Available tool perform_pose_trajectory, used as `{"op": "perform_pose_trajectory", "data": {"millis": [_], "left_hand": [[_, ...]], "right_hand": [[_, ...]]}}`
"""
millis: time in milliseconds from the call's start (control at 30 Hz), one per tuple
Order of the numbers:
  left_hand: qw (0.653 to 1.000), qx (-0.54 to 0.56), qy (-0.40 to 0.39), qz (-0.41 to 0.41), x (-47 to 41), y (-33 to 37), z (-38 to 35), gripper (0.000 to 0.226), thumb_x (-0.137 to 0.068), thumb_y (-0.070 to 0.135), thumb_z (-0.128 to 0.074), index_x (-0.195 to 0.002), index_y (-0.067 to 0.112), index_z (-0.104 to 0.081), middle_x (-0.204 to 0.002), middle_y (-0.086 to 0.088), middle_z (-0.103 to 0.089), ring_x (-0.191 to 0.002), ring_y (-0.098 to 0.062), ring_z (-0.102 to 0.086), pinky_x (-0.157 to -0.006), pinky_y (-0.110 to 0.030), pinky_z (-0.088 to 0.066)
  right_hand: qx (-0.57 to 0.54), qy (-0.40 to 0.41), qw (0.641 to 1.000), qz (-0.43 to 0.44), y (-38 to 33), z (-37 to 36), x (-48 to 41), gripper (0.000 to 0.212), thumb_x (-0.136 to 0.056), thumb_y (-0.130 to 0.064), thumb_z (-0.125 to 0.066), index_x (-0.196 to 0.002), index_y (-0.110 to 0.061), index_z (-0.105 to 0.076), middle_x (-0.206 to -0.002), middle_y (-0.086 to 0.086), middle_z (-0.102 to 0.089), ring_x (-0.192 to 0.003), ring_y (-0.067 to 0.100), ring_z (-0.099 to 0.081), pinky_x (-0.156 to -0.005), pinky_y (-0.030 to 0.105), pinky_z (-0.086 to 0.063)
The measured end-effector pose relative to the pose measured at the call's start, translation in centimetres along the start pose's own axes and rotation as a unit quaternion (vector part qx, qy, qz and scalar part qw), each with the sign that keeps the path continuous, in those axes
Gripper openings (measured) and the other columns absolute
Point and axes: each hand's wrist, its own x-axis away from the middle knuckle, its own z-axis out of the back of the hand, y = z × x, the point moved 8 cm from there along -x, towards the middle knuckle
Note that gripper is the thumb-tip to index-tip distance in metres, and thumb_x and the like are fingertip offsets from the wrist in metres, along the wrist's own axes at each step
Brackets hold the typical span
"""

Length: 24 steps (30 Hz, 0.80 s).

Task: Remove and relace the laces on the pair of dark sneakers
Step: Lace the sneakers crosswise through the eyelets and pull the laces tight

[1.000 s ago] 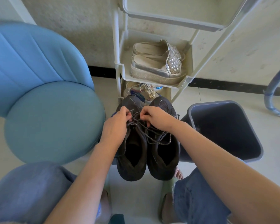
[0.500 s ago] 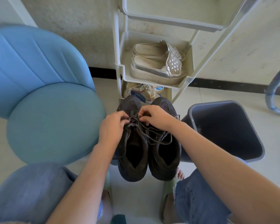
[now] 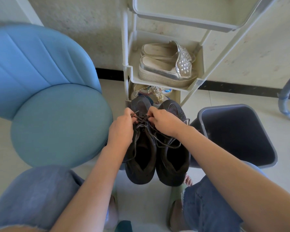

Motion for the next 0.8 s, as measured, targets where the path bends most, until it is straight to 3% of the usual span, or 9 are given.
{"op": "perform_pose_trajectory", "data": {"millis": [133, 267, 433, 533, 667, 800], "left_hand": [[1.0, 0.029, 0.009, 0.002, 0.0, -0.1, -0.1, 0.014, -0.101, 0.024, -0.041, -0.108, 0.014, -0.047, -0.088, -0.011, -0.065, -0.06, -0.031, -0.059, -0.067, -0.047, -0.052], [0.998, 0.067, 0.007, 0.013, -0.2, -0.7, -0.2, 0.014, -0.096, 0.026, -0.051, -0.107, 0.017, -0.053, -0.09, -0.008, -0.065, -0.061, -0.029, -0.057, -0.07, -0.044, -0.052], [0.993, 0.116, 0.016, 0.03, -0.4, -1.4, -0.5, 0.016, -0.092, 0.022, -0.06, -0.107, 0.017, -0.063, -0.095, -0.003, -0.07, -0.057, -0.025, -0.056, -0.069, -0.041, -0.054], [0.988, 0.147, 0.021, 0.046, -0.3, -1.9, -0.8, 0.014, -0.089, 0.015, -0.063, -0.103, 0.017, -0.064, -0.095, 0.002, -0.071, -0.05, -0.019, -0.05, -0.066, -0.042, -0.056], [0.988, 0.148, 0.031, 0.042, -0.4, -2.0, -0.9, 0.011, -0.089, 0.013, -0.062, -0.099, 0.018, -0.065, -0.096, 0.001, -0.072, -0.053, -0.02, -0.05, -0.067, -0.041, -0.055], [0.987, 0.154, 0.032, 0.039, -0.3, -1.8, -0.9, 0.007, -0.09, 0.018, -0.062, -0.095, 0.023, -0.063, -0.09, 0.003, -0.071, -0.041, -0.023, -0.056, -0.061, -0.036, -0.054]], "right_hand": [[-0.064, 0.047, 0.997, 0.004, 0.5, 0.9, -0.2, 0.005, -0.09, -0.016, -0.06, -0.095, -0.017, -0.06, -0.096, 0.001, -0.059, -0.089, 0.018, -0.057, -0.082, 0.032, -0.048], [-0.106, 0.043, 0.993, -0.018, 1.4, 0.9, -0.3, 0.005, -0.084, -0.014, -0.07, -0.088, -0.015, -0.068, -0.089, -0.004, -0.058, -0.085, 0.013, -0.057, -0.08, 0.025, -0.044], [-0.125, 0.037, 0.991, 0.001, 1.3, 0.6, -0.3, 0.003, -0.088, -0.019, -0.066, -0.09, -0.02, -0.065, -0.085, -0.013, -0.057, -0.088, 0.012, -0.056, -0.084, 0.029, -0.046], [-0.106, 0.031, 0.994, -0.001, 1.1, 0.5, -0.4, 0.007, -0.092, -0.016, -0.059, -0.09, -0.022, -0.058, -0.089, -0.007, -0.058, -0.085, 0.016, -0.057, -0.085, 0.035, -0.048], [-0.059, 0.032, 0.998, 0.014, 0.0, 0.2, -0.5, 0.011, -0.097, -0.013, -0.049, -0.089, -0.022, -0.048, -0.085, -0.002, -0.058, -0.08, 0.022, -0.057, -0.076, 0.036, -0.046], [-0.014, 0.013, 1.0, 0.001, 0.5, 0.1, -0.4, 0.007, -0.1, -0.019, -0.042, -0.095, -0.022, -0.044, -0.089, -0.001, -0.065, -0.079, 0.023, -0.058, -0.076, 0.036, -0.045]]}}
